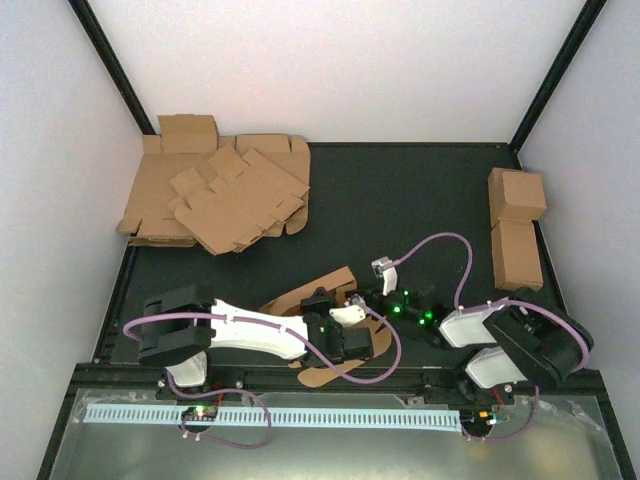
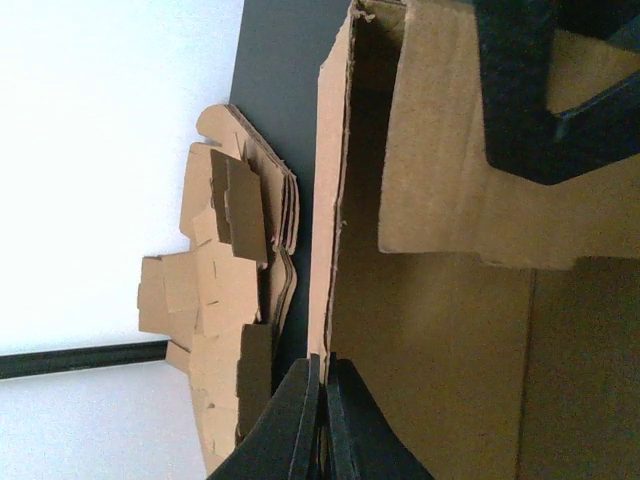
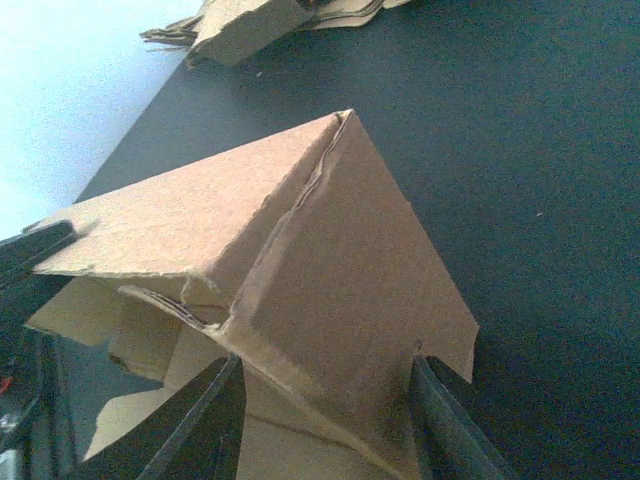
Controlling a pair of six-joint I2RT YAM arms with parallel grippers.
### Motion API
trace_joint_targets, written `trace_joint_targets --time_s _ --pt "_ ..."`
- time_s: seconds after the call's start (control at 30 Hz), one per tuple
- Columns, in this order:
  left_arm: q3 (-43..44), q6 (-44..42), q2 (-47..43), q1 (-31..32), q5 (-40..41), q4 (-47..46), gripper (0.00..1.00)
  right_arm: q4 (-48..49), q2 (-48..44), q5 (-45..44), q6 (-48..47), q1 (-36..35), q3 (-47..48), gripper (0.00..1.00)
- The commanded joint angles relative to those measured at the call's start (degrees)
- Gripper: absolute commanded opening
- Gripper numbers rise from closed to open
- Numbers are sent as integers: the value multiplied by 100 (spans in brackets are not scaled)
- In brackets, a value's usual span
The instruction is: Fold the paper box
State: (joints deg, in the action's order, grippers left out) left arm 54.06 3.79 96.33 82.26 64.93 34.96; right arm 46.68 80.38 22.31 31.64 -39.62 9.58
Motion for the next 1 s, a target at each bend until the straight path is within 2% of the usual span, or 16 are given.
trace_joint_targets --time_s 0.0,0.2,0.3,0.37,0.43,0.57,0.63,0.83,0.97 --pt "-2 -79 -170 45 -42 -334 2 137 176 -1138 -284 -262 104 47" --pt "-27 -114 -159 45 -163 -429 2 934 630 -1678 -211 -502 69 43" --pt "-27 -142 -154 51 -215 -470 2 890 697 -2120 -284 -690 127 38" --pt "-21 -159 -154 53 -243 -473 2 707 650 -2443 -295 -810 170 29" --pt "-9 -159 -150 53 -255 -464 2 603 560 -2704 -327 -916 160 24" --pt "31 -161 -137 74 -250 -443 6 416 453 -3037 -316 -1027 158 18" --pt "79 -134 -125 105 -302 -391 15 434 496 -3072 -316 -1049 165 18" --pt "364 240 -420 106 -1064 65 61 553 621 -3163 -334 -1091 153 16" --pt "667 539 -866 16 -1759 453 81 553 564 -3144 -399 -1100 144 16"
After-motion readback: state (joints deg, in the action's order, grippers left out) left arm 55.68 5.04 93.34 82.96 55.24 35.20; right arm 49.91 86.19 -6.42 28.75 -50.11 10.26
